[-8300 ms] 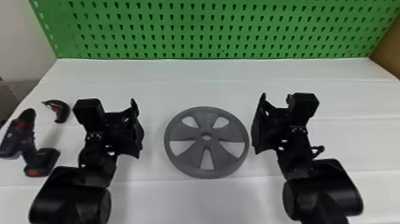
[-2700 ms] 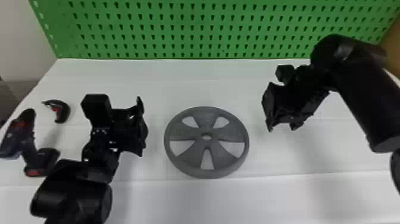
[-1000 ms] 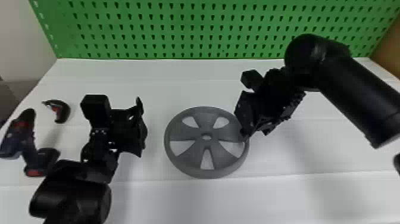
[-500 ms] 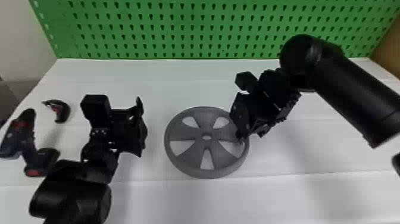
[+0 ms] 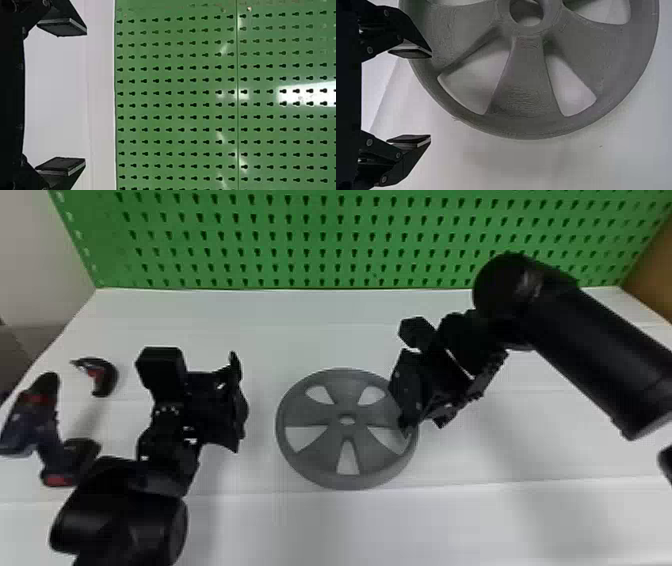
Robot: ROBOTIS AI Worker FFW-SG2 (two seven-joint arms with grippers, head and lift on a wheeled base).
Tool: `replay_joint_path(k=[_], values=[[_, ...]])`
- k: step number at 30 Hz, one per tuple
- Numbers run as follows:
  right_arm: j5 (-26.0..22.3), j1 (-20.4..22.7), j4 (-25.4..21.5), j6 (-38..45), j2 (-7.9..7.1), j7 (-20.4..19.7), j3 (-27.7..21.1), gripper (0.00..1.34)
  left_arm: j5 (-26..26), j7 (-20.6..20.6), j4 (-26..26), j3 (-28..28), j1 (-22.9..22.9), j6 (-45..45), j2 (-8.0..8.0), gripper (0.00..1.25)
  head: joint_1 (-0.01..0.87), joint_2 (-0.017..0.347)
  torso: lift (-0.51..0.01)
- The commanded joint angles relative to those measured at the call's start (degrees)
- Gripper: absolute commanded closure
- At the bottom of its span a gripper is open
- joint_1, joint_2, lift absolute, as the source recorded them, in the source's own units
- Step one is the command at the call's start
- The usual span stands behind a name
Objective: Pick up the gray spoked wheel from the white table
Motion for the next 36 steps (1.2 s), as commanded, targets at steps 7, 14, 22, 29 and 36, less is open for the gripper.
replay_joint_path(k=[7,14,22,29,36], values=[[-0.2,-0.7,4.7,0.1,1.57,0.0,-1.4,0.5,-0.1,0.0,0.0,-0.1,0.0,0.0,0.0,0.13,0.765,0.006,-0.093],[-0.1,-1.7,6.4,0.1,2.53,-1.9,-0.8,0.5,-0.1,0.0,0.0,-0.2,-0.1,0.0,0.09,0.13,0.765,0.006,-0.093],[-0.4,-2.3,10.5,-0.5,3.06,-4.3,-0.9,0.5,-0.5,0.0,0.0,-0.6,-0.4,0.4,0.09,0.13,0.765,0.006,-0.092],[-1.7,-2.9,11.5,-1.8,3.41,-9.8,-1.0,0.5,-0.6,0.0,0.0,-0.7,-0.5,0.4,0.09,0.13,0.765,0.006,-0.092],[-7.1,-3.3,12.4,-3.6,4.2,-17.0,-0.8,0.5,-0.6,0.0,0.0,-0.8,-0.5,0.5,0.09,0.13,0.765,0.006,-0.092]])
